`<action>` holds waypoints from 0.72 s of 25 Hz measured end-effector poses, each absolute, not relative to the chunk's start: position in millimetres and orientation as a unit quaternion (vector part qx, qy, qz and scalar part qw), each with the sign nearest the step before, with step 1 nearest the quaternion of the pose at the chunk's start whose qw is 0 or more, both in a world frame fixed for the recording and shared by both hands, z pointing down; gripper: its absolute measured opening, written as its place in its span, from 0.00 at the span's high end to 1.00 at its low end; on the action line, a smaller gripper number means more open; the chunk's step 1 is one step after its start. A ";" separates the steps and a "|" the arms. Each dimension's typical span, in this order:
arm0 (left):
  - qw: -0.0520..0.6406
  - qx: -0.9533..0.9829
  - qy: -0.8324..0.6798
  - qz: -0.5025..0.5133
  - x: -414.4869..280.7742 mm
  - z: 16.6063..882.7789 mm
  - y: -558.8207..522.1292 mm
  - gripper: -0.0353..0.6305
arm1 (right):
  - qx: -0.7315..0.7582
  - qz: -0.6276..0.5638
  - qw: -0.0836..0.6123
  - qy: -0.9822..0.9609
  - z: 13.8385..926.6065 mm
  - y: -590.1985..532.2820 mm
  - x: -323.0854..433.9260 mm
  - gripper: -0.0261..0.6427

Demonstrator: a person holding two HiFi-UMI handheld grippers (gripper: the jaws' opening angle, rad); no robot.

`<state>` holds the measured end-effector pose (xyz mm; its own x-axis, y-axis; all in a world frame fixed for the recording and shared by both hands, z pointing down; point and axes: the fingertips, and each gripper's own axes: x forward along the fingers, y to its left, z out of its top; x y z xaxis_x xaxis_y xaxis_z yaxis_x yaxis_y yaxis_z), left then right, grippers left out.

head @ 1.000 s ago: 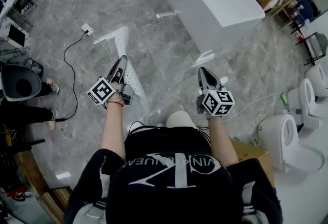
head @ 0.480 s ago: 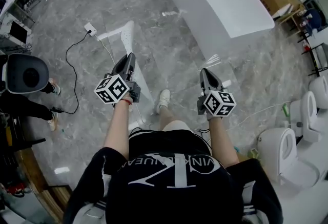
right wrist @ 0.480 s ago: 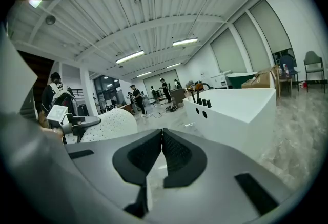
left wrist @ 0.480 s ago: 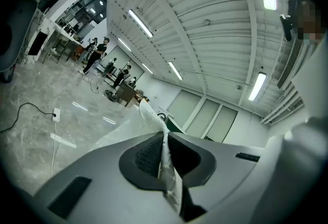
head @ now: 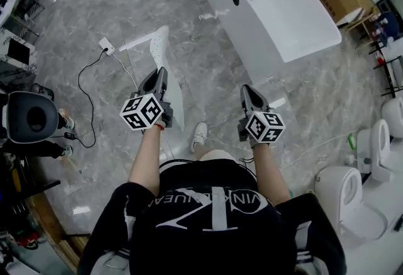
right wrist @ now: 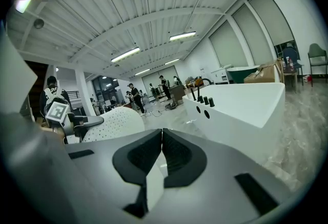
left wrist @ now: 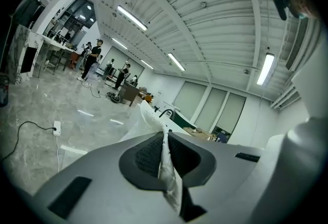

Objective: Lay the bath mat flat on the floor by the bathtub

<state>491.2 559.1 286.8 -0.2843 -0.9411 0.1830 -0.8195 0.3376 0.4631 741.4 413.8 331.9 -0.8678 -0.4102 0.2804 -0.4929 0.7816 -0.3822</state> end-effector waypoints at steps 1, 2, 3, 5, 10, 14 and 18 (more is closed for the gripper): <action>0.216 0.559 -0.788 -0.136 487.0 286.9 549.6 0.90 | 0.243 0.228 0.091 -0.939 332.2 406.0 735.7 0.92; 0.217 0.561 -0.788 -0.131 483.3 287.1 540.9 0.90 | 0.244 0.228 0.091 -0.938 332.6 398.9 730.4 0.92; 0.217 0.563 -0.787 -0.127 480.0 287.3 532.7 0.90 | 0.246 0.228 0.092 -0.938 333.2 392.0 725.7 0.92; 0.220 0.567 -0.785 -0.120 474.5 288.0 516.3 0.90 | 0.249 0.228 0.093 -0.937 334.3 377.4 718.2 0.92; 0.229 0.579 -0.775 -0.112 462.8 293.0 476.6 0.90 | 0.266 0.244 0.084 -0.929 340.2 341.7 707.5 0.92; 0.233 0.584 -0.771 -0.107 456.4 295.3 452.3 0.90 | 0.275 0.248 0.086 -0.925 345.7 323.6 705.3 0.92; 0.235 0.587 -0.767 -0.104 444.6 293.3 430.9 0.90 | 0.287 0.255 0.086 -0.919 350.8 309.8 701.8 0.92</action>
<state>444.6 430.9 293.3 -0.1995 -0.9503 0.2389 -0.8528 0.2885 0.4354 701.8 309.8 350.8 -0.8206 -0.4835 0.3047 -0.5714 0.7051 -0.4200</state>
